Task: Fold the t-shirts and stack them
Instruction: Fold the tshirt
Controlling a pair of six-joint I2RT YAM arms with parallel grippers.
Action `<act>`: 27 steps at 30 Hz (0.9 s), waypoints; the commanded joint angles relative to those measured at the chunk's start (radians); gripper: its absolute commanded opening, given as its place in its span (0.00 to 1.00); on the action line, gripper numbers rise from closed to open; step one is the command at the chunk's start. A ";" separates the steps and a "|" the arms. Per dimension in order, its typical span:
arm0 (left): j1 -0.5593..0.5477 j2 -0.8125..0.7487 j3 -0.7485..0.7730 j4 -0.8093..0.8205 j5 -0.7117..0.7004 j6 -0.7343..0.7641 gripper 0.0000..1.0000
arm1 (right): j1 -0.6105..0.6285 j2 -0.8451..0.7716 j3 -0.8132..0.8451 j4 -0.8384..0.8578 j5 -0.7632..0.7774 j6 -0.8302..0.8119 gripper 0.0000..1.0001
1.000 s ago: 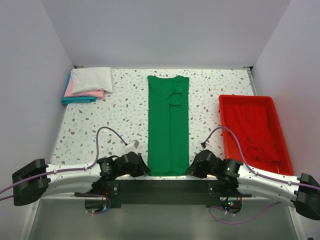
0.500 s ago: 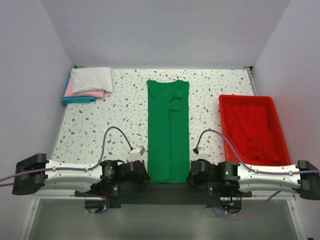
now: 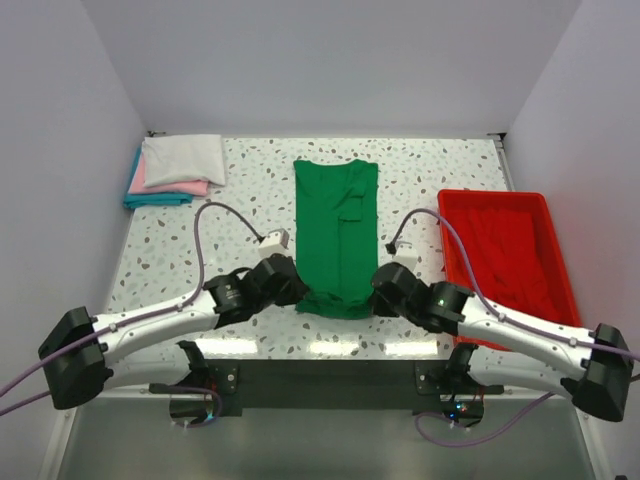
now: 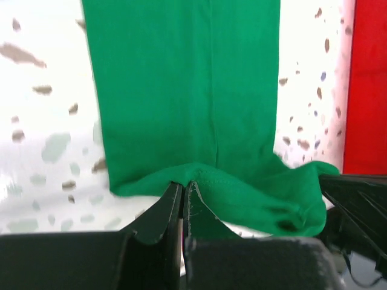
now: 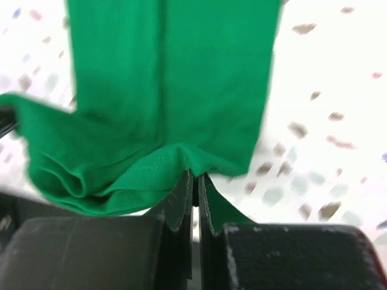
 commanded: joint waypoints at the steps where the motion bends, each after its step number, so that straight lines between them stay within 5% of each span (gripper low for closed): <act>1: 0.091 0.091 0.082 0.091 0.017 0.125 0.00 | -0.153 0.111 0.060 0.127 -0.050 -0.183 0.00; 15: 0.318 0.441 0.266 0.338 0.039 0.150 0.00 | -0.468 0.525 0.289 0.388 -0.142 -0.368 0.00; 27: 0.449 0.596 0.415 0.368 0.135 0.202 0.00 | -0.612 0.715 0.456 0.409 -0.255 -0.387 0.00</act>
